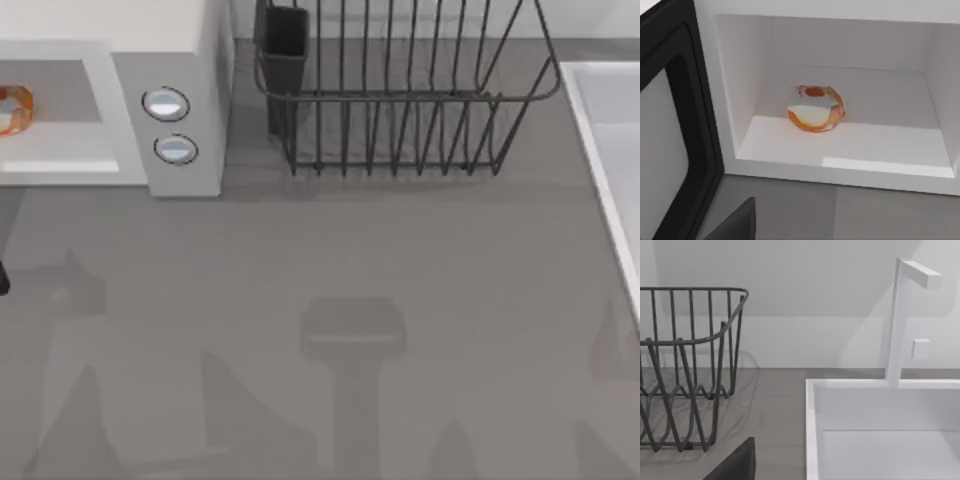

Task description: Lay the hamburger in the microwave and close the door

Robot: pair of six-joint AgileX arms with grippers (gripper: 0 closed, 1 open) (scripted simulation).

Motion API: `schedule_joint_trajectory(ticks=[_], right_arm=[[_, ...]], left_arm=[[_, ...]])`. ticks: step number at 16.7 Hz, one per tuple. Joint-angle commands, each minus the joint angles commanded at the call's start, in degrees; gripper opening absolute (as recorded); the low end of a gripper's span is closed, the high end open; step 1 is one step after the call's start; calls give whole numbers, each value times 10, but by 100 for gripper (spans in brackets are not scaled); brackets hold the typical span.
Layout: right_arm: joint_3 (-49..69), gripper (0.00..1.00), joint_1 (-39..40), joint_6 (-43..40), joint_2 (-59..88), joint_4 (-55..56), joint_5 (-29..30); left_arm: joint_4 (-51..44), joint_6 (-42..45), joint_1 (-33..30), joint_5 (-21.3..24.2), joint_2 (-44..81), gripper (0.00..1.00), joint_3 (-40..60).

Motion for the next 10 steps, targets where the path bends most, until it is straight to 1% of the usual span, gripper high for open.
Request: schedule_joint_trajectory(ticks=[6, 8, 10], right_arm=[[0, 100, 0, 0, 0, 0, 0], [0, 100, 0, 0, 0, 0, 0], [0, 100, 0, 0, 0, 0, 0]], left_arm=[[-93, -10, -52, -8, -288, 100, -94], [-112, -11, -65, -10, -347, 100, -112], [-123, -11, -73, -11, -382, 100, -124]])
